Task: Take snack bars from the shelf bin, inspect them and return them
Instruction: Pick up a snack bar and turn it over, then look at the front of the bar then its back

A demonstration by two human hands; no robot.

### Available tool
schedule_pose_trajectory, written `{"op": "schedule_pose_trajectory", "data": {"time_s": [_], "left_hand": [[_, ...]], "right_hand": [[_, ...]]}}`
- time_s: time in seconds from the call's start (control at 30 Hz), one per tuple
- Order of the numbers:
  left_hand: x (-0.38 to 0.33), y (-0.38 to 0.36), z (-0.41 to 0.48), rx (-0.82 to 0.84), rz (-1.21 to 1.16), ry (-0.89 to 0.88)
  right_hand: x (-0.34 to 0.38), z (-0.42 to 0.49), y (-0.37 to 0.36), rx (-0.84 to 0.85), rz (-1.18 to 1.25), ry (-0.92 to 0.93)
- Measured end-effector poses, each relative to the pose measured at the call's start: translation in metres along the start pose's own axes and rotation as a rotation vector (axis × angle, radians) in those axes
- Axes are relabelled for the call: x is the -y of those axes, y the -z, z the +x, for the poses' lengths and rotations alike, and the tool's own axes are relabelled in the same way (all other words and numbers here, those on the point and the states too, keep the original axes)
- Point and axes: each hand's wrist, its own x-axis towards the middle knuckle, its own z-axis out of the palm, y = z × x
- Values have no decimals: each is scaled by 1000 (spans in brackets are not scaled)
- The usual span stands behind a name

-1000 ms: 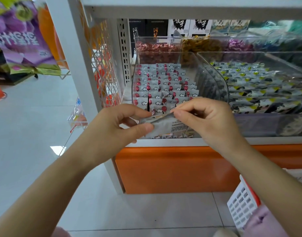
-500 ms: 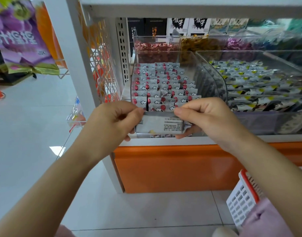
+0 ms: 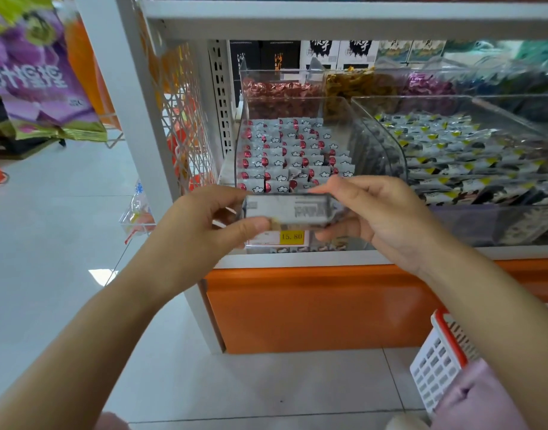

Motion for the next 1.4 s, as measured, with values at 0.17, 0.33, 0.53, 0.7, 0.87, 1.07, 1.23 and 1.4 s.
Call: {"op": "schedule_pose_trajectory", "data": {"time_s": [0.17, 0.33, 0.53, 0.7, 0.87, 1.07, 1.23, 1.4], "left_hand": [[1, 0, 6, -112, -34, -20], [21, 8, 23, -103, 282, -6], [33, 7, 29, 45, 429, -2], [34, 4, 27, 64, 423, -25], [35, 3, 27, 61, 432, -31], [34, 3, 28, 64, 401, -11], [35, 5, 28, 59, 387, -2], [35, 4, 29, 46, 382, -13]], "right_hand": [[3, 8, -12, -121, -102, 175], [18, 28, -15, -313, -310, 287], [24, 47, -33, -234, -778, 334], [20, 69, -51, -89, -1109, 365], [0, 69, -55, 40, -1454, 416], [8, 86, -50, -10, -1219, 327], [10, 109, -47, 6, -1369, 288], [6, 111, -54, -23, -1241, 321]]}}
